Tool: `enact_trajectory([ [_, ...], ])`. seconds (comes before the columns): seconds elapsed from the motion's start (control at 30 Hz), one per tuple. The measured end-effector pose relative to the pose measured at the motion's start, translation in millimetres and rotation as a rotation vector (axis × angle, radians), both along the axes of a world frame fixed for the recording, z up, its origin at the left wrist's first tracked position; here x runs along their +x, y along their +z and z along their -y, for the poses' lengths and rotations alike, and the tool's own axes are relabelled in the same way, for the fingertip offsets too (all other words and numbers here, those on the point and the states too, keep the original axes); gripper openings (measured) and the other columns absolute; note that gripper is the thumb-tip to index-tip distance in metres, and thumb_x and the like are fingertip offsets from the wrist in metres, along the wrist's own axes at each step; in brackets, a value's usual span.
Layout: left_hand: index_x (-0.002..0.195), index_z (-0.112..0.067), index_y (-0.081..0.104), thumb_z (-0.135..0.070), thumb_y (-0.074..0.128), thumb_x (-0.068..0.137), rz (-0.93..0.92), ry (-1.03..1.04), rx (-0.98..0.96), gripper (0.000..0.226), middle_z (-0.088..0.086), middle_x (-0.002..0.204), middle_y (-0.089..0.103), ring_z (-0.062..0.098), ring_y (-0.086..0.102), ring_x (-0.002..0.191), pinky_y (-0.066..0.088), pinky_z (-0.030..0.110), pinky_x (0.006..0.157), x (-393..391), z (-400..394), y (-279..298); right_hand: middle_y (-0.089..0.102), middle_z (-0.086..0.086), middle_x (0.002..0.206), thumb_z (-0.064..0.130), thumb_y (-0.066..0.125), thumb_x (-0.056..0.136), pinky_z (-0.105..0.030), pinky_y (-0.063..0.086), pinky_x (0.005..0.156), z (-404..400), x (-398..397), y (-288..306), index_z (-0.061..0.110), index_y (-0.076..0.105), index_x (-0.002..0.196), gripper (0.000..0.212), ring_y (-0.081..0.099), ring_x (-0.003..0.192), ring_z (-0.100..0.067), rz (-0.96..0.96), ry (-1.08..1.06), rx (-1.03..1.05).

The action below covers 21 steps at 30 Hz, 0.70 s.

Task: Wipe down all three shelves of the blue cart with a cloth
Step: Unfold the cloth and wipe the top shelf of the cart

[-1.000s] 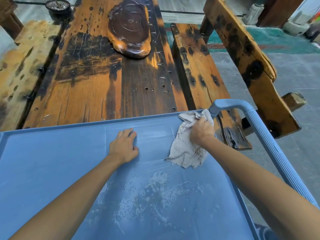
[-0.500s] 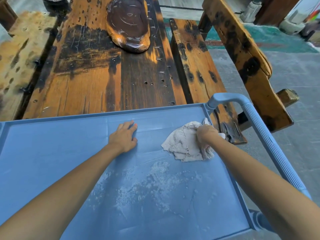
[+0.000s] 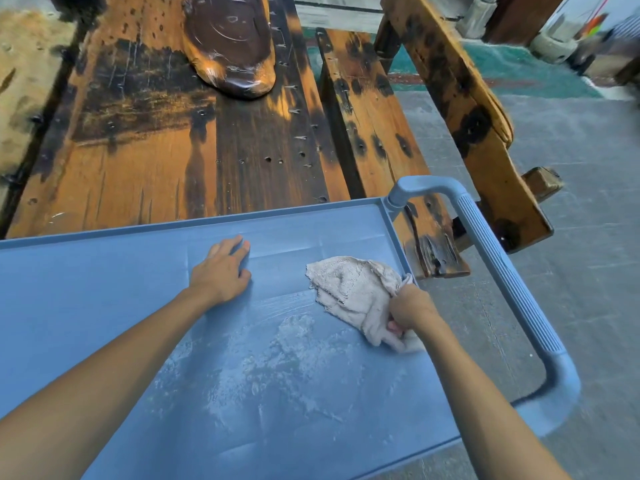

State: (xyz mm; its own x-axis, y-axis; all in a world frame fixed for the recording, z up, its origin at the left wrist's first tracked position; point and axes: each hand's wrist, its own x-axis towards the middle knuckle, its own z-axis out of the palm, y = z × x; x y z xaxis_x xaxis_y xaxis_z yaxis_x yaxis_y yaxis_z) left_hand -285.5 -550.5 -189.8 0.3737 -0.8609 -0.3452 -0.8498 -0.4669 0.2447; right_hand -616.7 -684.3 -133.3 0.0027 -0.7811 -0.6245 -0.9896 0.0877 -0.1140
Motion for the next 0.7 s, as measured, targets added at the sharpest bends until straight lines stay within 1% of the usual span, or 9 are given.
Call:
enact_trajectory([
  [0.07,0.156,-0.029,0.025,-0.035,0.041,0.098,0.001,0.005,0.002,0.06,-0.011,0.165,0.014,0.021,0.016,0.15,0.044,0.05,0.103,-1,-1,-2,0.069,-0.017,0.096,0.01,0.056,0.095,-0.037,0.057,0.084,-15,-6,10,0.0,0.062,0.093,0.012,0.068,0.096,-0.033,0.022,0.049,0.115],
  [0.13,0.156,-0.029,0.024,-0.035,0.041,0.098,-0.006,0.005,0.006,0.061,-0.011,0.166,0.012,0.022,0.015,0.151,0.042,0.051,0.105,-1,-1,-2,0.059,-0.013,0.088,0.022,0.051,0.099,-0.032,0.047,0.071,-23,-9,15,0.009,0.05,0.076,0.027,0.057,0.086,-0.03,-0.061,0.233,0.104],
  [0.2,0.157,-0.029,0.022,-0.036,0.041,0.099,-0.021,-0.011,0.016,0.062,-0.012,0.167,0.01,0.021,0.013,0.152,0.039,0.05,0.108,0,-1,-1,0.057,-0.012,0.084,0.03,0.048,0.099,-0.033,0.045,0.065,-24,-8,19,0.011,0.046,0.073,0.033,0.056,0.078,-0.031,-0.08,0.375,-0.157],
  [0.27,0.157,-0.03,0.021,-0.036,0.041,0.099,-0.029,-0.023,0.02,0.062,-0.013,0.167,0.009,0.021,0.011,0.154,0.035,0.049,0.112,2,0,1,0.065,-0.012,0.086,0.033,0.049,0.1,-0.036,0.045,0.062,-18,-3,15,0.011,0.061,0.086,0.028,0.065,0.081,-0.036,0.07,0.513,-0.447],
  [0.3,0.157,-0.03,0.021,-0.035,0.042,0.099,-0.034,-0.03,0.026,0.063,-0.012,0.167,0.009,0.021,0.011,0.154,0.033,0.048,0.114,4,-1,3,0.071,-0.012,0.099,0.032,0.051,0.101,-0.037,0.048,0.066,-14,0,10,0.014,0.068,0.101,0.025,0.068,0.094,-0.037,0.187,0.604,-0.5],
  [0.37,0.157,-0.029,0.026,-0.033,0.045,0.098,-0.069,-0.063,0.031,0.061,-0.009,0.168,0.011,0.022,0.014,0.154,0.029,0.046,0.118,7,0,8,0.063,-0.008,0.14,0.028,0.053,0.104,-0.041,0.051,0.1,-7,-3,-8,0.018,0.065,0.135,0.035,0.056,0.133,-0.028,0.335,0.846,-0.41],
  [0.43,0.153,-0.027,0.038,-0.029,0.049,0.098,-0.145,-0.059,-0.003,0.056,-0.005,0.166,0.021,0.022,0.021,0.152,0.026,0.044,0.121,13,-5,14,0.038,0.001,0.163,0.03,0.045,0.108,-0.04,0.022,0.126,-3,-15,-30,0.026,0.046,0.152,0.045,0.029,0.154,-0.02,0.366,0.955,-0.317],
  [0.5,0.146,-0.023,0.049,-0.026,0.05,0.098,-0.185,-0.01,-0.086,0.048,-0.001,0.161,0.033,0.023,0.027,0.15,0.024,0.04,0.121,25,-23,18,0.021,0.013,0.167,0.038,0.033,0.11,-0.037,0.008,0.128,-8,-25,-49,0.038,0.032,0.157,0.047,0.014,0.157,-0.013,0.323,0.891,-0.364],
  [0.7,0.146,-0.015,0.048,-0.024,0.05,0.097,0.02,0.272,-0.173,0.05,0.007,0.162,0.03,0.032,0.014,0.154,0.02,0.051,0.122,85,-148,12,0.018,0.012,0.169,0.054,0.007,0.103,-0.046,0.008,0.126,-47,-2,-77,0.043,0.025,0.158,0.059,0.013,0.157,-0.015,0.224,0.435,-0.502],
])
